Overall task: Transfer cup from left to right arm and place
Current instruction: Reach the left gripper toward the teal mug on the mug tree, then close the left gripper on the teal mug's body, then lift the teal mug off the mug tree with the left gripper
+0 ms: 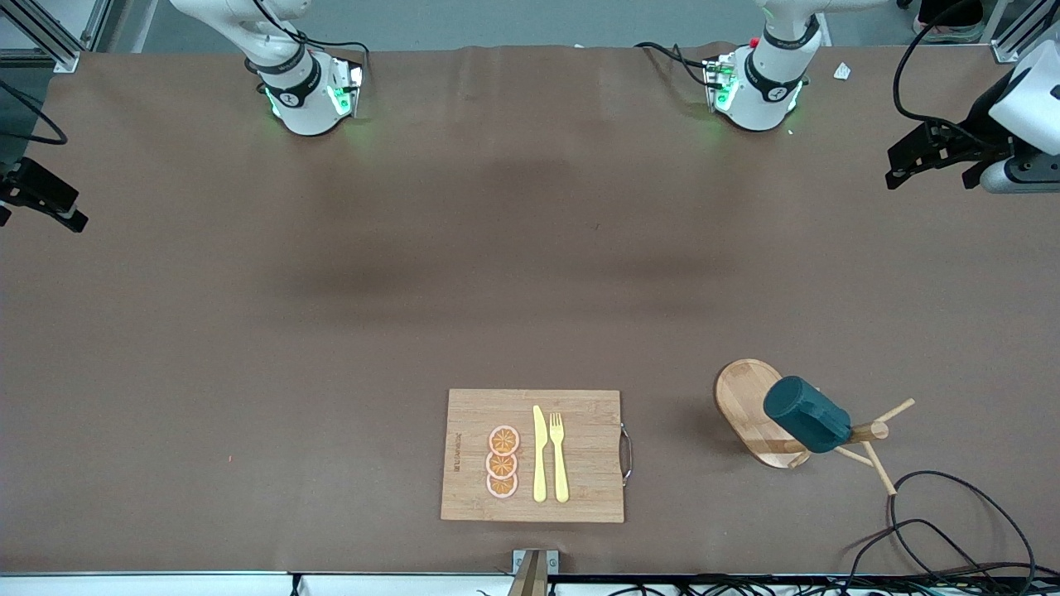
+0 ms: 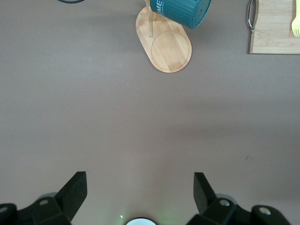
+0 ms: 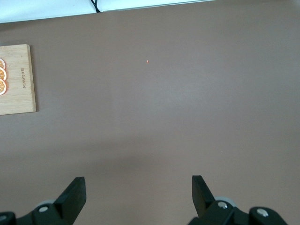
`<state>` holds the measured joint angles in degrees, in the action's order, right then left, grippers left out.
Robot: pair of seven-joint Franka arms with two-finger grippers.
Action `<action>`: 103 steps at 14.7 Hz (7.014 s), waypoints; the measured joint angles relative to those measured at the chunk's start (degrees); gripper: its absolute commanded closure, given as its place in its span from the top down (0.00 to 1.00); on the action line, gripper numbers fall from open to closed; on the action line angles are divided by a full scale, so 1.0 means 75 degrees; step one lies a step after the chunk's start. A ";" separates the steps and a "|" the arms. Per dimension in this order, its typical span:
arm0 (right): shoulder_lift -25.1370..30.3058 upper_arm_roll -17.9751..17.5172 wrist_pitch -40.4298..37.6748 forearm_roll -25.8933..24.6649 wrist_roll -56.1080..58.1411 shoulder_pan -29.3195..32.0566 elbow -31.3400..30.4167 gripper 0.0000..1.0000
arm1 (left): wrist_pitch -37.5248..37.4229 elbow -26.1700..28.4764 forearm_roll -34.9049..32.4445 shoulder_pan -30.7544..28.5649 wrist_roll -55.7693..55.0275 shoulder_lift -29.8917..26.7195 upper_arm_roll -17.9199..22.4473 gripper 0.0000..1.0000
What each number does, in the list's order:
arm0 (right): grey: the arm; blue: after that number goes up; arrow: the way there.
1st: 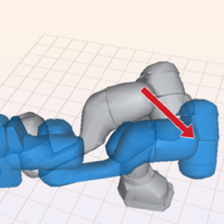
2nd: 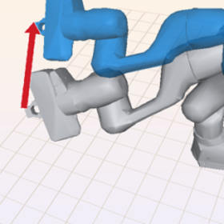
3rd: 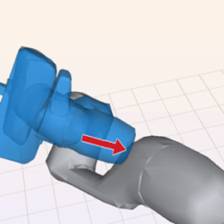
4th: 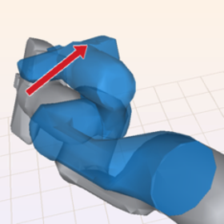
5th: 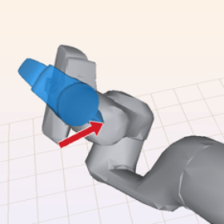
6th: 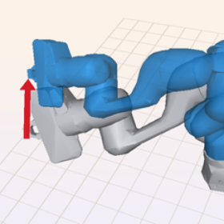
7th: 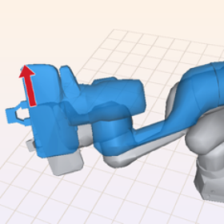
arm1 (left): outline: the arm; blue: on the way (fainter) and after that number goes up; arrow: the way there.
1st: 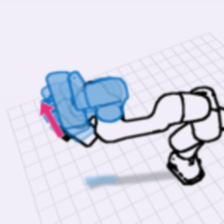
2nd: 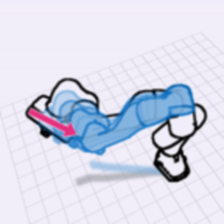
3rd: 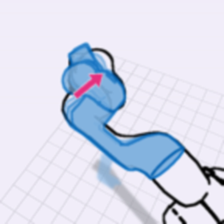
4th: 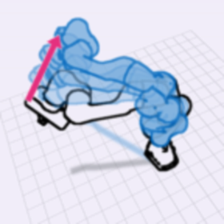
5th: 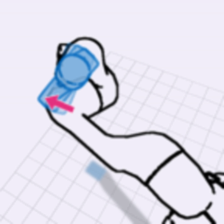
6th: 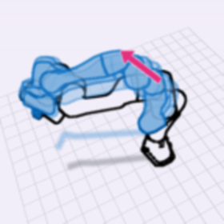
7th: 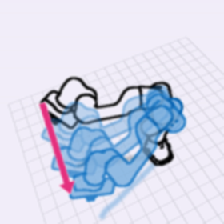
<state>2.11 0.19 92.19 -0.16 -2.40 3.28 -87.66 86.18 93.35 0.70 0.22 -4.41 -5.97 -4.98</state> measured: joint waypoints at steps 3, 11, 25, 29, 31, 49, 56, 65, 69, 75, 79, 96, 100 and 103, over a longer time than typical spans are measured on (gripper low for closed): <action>0.0000 -0.0005 0.0000 0.0000 0.0001 0.0001 0.0000 1.00 | 0.0000 -0.0004 -0.0001 -0.0072 0.0001 0.0005 0.0005 1.00; 0.0000 -0.0009 0.0000 0.0000 0.0002 0.0006 0.0001 1.00 | 0.0430 -0.1110 0.0842 -0.0227 0.0008 0.1539 0.0429 1.00; 0.0000 -0.0014 -0.0001 0.0000 0.0003 0.0010 0.0001 1.00 | 0.2811 -0.1278 0.2183 0.0073 -0.2646 0.3240 0.0388 1.00; 0.0000 -0.0014 -0.0001 0.0000 0.0003 0.0010 0.0001 1.00 | 0.3317 -0.1286 0.2183 0.0362 -0.2947 0.3617 0.0389 1.00; 0.0000 -0.0014 -0.0001 0.0000 0.0003 0.0010 0.0001 1.00 | 0.3491 -0.1286 0.2183 0.0445 -0.3044 0.3692 0.0388 1.00; -0.0008 -0.0038 -0.0014 0.0000 0.0005 0.0010 -0.0004 1.00 | 0.5156 -0.1195 0.2178 0.0464 -0.3495 0.4385 0.0422 1.00; -0.0008 -0.0038 -0.0018 0.0000 0.0005 0.0010 -0.0004 1.00 | 0.5298 -0.1196 0.2607 0.0316 -0.3770 0.4618 0.0430 1.00; -0.0009 -0.0024 -0.0656 -0.0094 0.0036 0.0028 -0.0004 1.00 | 0.5299 -0.1195 0.3139 0.0096 -0.4566 0.4740 0.0446 1.00; -0.0009 -0.0024 -0.0677 -0.0094 0.0097 0.0031 -0.0004 1.00 | 0.5299 -0.1195 0.3316 0.0095 -0.4698 0.4825 0.0446 1.00; -0.0023 -0.0001 -0.0677 -0.0094 0.0502 0.0045 -0.0020 1.00 | 0.5299 -0.1195 0.3647 0.0126 -0.4703 0.5013 0.0438 1.00; -0.0053 0.0013 -0.0681 -0.0094 0.0518 0.0110 -0.0020 1.00 | 0.5299 -0.1195 0.3653 0.0130 -0.4719 0.5074 0.0438 1.00; -0.0057 -0.0005 -0.0675 -0.0091 0.0560 0.0233 -0.0014 1.00 | 0.5275 -0.1254 0.3861 0.0114 -0.4890 0.5101 0.0438 0.75; -0.0057 -0.0005 -0.0675 -0.0091 0.0561 0.0233 -0.0012 1.00 | 0.4857 -0.1325 0.3860 0.0116 -0.4894 0.4816 0.0441 0.75; -0.0057 -0.0006 -0.0675 -0.0091 0.0561 0.0233 -0.0012 1.00 | 0.4358 -0.1342 0.3687 0.0203 -0.5065 0.4444 0.0425 0.75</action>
<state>1.68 0.14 87.13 -0.84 1.81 5.03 -87.75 118.86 83.28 28.36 1.74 -42.40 27.36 -1.80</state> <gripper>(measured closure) 0.000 0.154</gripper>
